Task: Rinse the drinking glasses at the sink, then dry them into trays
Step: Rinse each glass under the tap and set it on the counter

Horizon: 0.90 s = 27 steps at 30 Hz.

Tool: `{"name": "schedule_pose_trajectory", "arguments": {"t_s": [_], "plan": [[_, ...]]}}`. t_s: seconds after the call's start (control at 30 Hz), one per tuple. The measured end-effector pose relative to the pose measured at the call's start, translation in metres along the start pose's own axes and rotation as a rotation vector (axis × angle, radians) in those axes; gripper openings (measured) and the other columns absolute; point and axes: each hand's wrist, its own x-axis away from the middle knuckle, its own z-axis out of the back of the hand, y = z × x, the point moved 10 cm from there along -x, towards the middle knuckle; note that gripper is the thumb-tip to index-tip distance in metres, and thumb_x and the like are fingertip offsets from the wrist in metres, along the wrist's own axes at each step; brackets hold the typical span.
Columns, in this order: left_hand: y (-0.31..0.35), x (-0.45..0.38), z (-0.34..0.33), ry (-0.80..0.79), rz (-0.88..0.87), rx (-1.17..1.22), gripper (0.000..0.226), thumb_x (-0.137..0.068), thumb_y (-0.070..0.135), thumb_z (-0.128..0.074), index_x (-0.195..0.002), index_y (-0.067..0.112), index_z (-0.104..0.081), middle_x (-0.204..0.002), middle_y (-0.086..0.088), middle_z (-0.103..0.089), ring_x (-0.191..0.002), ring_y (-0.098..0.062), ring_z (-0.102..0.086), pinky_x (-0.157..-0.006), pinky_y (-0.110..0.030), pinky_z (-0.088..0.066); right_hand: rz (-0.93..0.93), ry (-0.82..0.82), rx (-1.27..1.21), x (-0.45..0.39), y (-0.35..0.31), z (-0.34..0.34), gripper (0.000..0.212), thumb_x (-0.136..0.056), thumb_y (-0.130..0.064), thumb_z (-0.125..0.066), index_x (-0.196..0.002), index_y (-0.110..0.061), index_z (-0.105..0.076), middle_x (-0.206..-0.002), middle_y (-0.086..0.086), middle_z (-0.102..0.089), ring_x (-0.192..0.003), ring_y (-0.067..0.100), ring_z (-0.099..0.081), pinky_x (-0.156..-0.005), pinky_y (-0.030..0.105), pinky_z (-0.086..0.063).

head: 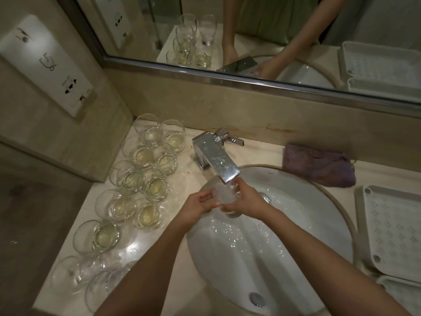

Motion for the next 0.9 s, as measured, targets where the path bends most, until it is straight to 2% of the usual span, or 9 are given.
{"name": "schedule_pose_trajectory", "arguments": {"t_s": [0.13,0.27,0.4,0.47,0.53,0.63,0.73,0.8,0.9], "plan": [[0.012,-0.003,-0.007,0.011,-0.061,-0.092,0.050,-0.084,0.004,-0.070,-0.132,0.005,-0.057,-0.119,-0.006,-0.067,-0.104,-0.013,-0.064,-0.089,-0.020,-0.048,-0.057,0.019,-0.101,0.003,0.017,0.004,0.069,-0.066,-0.015,-0.087,-0.117,-0.025,-0.042,-0.108,-0.004,-0.058,-0.085,-0.001,-0.055,-0.068,0.009,-0.044],[0.020,-0.004,-0.012,-0.034,-0.085,-0.101,0.056,-0.079,-0.010,-0.069,-0.132,0.002,-0.053,-0.126,-0.007,-0.061,-0.098,-0.015,-0.065,-0.079,-0.013,-0.051,-0.023,0.160,-0.292,0.013,0.030,-0.002,0.078,-0.065,-0.005,-0.086,-0.122,-0.026,-0.038,-0.114,-0.004,-0.053,-0.096,0.009,-0.058,-0.078,0.020,-0.053],[0.009,0.000,0.002,-0.067,0.010,-0.058,0.040,-0.083,-0.006,-0.066,-0.119,0.010,-0.060,-0.103,0.002,-0.071,-0.086,-0.002,-0.068,-0.071,-0.013,-0.051,0.018,0.109,-0.110,0.008,0.009,-0.006,0.072,-0.066,-0.014,-0.087,-0.121,-0.024,-0.040,-0.100,-0.011,-0.053,-0.092,0.011,-0.057,-0.072,0.019,-0.049],[0.006,0.000,0.003,-0.091,0.040,-0.051,0.030,-0.086,-0.003,-0.064,-0.115,0.003,-0.063,-0.088,0.002,-0.074,-0.076,-0.004,-0.069,-0.069,-0.014,-0.052,-0.001,0.049,0.005,0.005,0.004,-0.003,0.069,-0.066,-0.023,-0.087,-0.121,-0.022,-0.044,-0.100,-0.009,-0.053,-0.094,0.012,-0.056,-0.073,0.021,-0.045],[0.010,-0.002,0.002,-0.071,0.023,-0.115,0.035,-0.085,0.001,-0.067,-0.120,-0.003,-0.062,-0.098,-0.005,-0.072,-0.085,-0.007,-0.068,-0.079,-0.018,-0.052,-0.032,0.037,-0.030,0.004,0.011,-0.001,0.070,-0.066,-0.020,-0.087,-0.122,-0.020,-0.045,-0.105,-0.005,-0.055,-0.098,0.014,-0.057,-0.079,0.023,-0.047],[0.026,-0.007,-0.008,-0.056,-0.075,-0.247,0.050,-0.077,0.004,-0.076,-0.125,0.006,-0.061,-0.121,-0.005,-0.065,-0.109,-0.011,-0.062,-0.095,-0.020,-0.046,-0.017,0.144,-0.187,0.010,0.028,0.000,0.077,-0.064,-0.012,-0.088,-0.123,-0.023,-0.039,-0.109,-0.005,-0.056,-0.101,0.018,-0.060,-0.085,0.029,-0.052],[0.032,-0.004,-0.011,-0.070,-0.089,-0.214,0.052,-0.077,-0.006,-0.072,-0.125,0.009,-0.058,-0.120,-0.002,-0.062,-0.099,-0.002,-0.061,-0.082,-0.009,-0.046,0.014,0.236,-0.262,0.013,0.030,-0.004,0.080,-0.066,-0.009,-0.085,-0.127,-0.023,-0.035,-0.114,-0.001,-0.055,-0.102,0.015,-0.060,-0.086,0.032,-0.053],[0.027,-0.001,-0.004,-0.076,-0.053,-0.134,0.046,-0.081,-0.007,-0.068,-0.123,0.009,-0.059,-0.112,-0.002,-0.065,-0.094,-0.001,-0.064,-0.078,-0.011,-0.049,0.035,0.193,-0.181,0.010,0.015,-0.005,0.077,-0.067,-0.010,-0.084,-0.127,-0.020,-0.036,-0.110,-0.001,-0.057,-0.096,0.013,-0.059,-0.078,0.025,-0.053],[0.018,0.001,0.004,-0.078,-0.002,-0.095,0.031,-0.089,0.000,-0.062,-0.120,0.005,-0.061,-0.093,0.000,-0.069,-0.071,0.002,-0.066,-0.064,-0.010,-0.048,0.031,0.069,0.019,0.002,0.000,-0.004,0.068,-0.068,-0.019,-0.085,-0.121,-0.019,-0.043,-0.101,-0.005,-0.056,-0.089,0.012,-0.056,-0.067,0.019,-0.044]]}}
